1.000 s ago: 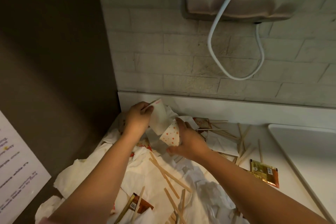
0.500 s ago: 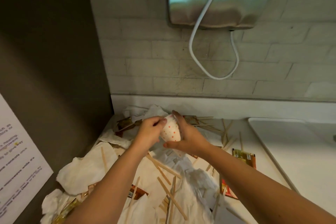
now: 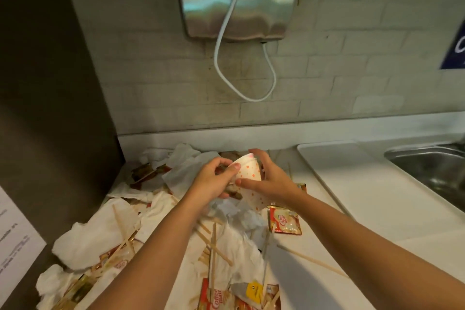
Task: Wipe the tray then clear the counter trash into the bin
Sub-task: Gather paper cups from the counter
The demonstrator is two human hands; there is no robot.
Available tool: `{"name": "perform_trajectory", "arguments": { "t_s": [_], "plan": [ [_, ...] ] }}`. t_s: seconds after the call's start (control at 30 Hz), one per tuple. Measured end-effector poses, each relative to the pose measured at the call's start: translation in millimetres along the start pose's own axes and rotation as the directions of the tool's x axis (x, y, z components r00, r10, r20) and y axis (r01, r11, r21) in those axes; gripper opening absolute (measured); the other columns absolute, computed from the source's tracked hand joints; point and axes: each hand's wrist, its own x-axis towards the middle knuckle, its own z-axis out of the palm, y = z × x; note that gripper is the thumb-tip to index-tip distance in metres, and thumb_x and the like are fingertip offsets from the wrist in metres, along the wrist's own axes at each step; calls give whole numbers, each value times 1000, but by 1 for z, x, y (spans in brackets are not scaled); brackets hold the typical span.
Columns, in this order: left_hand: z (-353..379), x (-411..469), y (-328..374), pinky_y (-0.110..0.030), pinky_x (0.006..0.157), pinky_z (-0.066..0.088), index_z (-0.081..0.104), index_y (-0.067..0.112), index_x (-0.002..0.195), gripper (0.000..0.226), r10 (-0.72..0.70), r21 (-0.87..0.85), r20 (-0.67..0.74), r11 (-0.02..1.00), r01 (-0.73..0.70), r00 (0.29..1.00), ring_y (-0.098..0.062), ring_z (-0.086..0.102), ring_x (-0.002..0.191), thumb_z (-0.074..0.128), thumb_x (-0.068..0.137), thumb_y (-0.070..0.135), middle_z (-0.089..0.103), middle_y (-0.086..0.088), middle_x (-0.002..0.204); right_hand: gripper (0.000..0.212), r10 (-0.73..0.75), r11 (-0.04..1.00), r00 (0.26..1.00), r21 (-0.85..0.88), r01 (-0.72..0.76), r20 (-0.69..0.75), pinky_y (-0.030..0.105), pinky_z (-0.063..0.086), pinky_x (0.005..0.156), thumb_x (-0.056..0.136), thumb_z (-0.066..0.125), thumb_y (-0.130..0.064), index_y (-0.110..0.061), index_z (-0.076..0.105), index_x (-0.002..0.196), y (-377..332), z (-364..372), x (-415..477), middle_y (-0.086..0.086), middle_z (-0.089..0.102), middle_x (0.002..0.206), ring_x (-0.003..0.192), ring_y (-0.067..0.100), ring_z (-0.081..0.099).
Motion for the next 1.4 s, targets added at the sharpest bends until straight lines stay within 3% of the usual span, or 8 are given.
{"name": "perform_trajectory", "arguments": {
  "t_s": [0.33, 0.5, 0.63, 0.73, 0.87, 1.0, 1.13, 1.4],
  "plan": [
    [65, -40, 9, -27, 58, 54, 55, 18, 92, 17, -46, -57, 212, 997, 60, 976, -19, 64, 80, 54, 93, 35, 63, -5, 96, 73, 91, 993, 995, 73, -88, -34, 32, 55, 80, 79, 74, -30, -27, 31, 138, 27, -46, -71, -1, 57, 107, 96, 17, 61],
    [108, -68, 20, -29, 59, 56, 58, 12, 97, 23, -65, -89, 233, 992, 88, 970, -22, 67, 82, 57, 91, 34, 66, -9, 98, 63, 80, 996, 996, 53, -77, -47, 17, 49, 70, 83, 69, -32, -26, 34, 135, 37, -83, -113, -10, 54, 95, 83, 4, 56],
    [151, -97, 31, -30, 67, 58, 58, 11, 102, 26, -61, -95, 264, 992, 88, 963, -23, 66, 88, 61, 89, 33, 65, -12, 104, 61, 101, 995, 994, 9, -100, -45, 26, 51, 78, 83, 67, -37, -25, 35, 134, 53, -120, -155, -3, 58, 102, 91, 13, 59],
    [192, -125, 39, -34, 71, 57, 57, 7, 106, 30, -50, -101, 290, 991, 82, 956, -24, 64, 87, 62, 88, 31, 64, -12, 105, 56, 142, 990, 990, -25, -142, -18, 21, 50, 72, 81, 70, -35, -24, 38, 126, 66, -156, -191, -10, 56, 94, 83, 5, 56],
    [254, -167, 44, -33, 74, 56, 55, 8, 108, 29, 7, -34, 341, 999, 5, 940, -23, 63, 88, 58, 91, 31, 62, -8, 103, 44, 212, 964, 977, -170, -203, 38, 32, 51, 81, 79, 72, -36, -19, 48, 111, 88, -202, -243, 0, 58, 101, 91, 16, 57],
    [308, -207, 42, -32, 74, 55, 56, 9, 103, 25, 30, 0, 383, 999, -32, 923, -19, 61, 83, 57, 91, 31, 61, -5, 94, 18, 257, 933, 955, -293, -206, 146, 28, 51, 74, 87, 63, -33, -20, 52, 90, 107, -242, -293, 1, 57, 93, 85, 14, 55],
    [355, -240, 31, -36, 73, 55, 57, 16, 81, 13, 55, 71, 433, 993, -95, 900, -19, 60, 77, 60, 86, 28, 60, -3, 82, 16, 349, 876, 902, -431, -217, 255, 24, 46, 67, 89, 62, -30, -17, 56, 80, 129, -266, -337, -4, 52, 78, 73, 10, 52],
    [422, -278, -21, -33, 71, 52, 58, 15, 84, 16, -25, 261, 631, 948, -182, 775, -15, 55, 78, 61, 85, 30, 55, 3, 82, 15, 547, 792, 748, -523, -316, 377, 25, 35, 67, 82, 70, -32, -26, 61, 71, 196, -268, -398, -6, 57, 77, 71, 9, 50]
  ]
}}
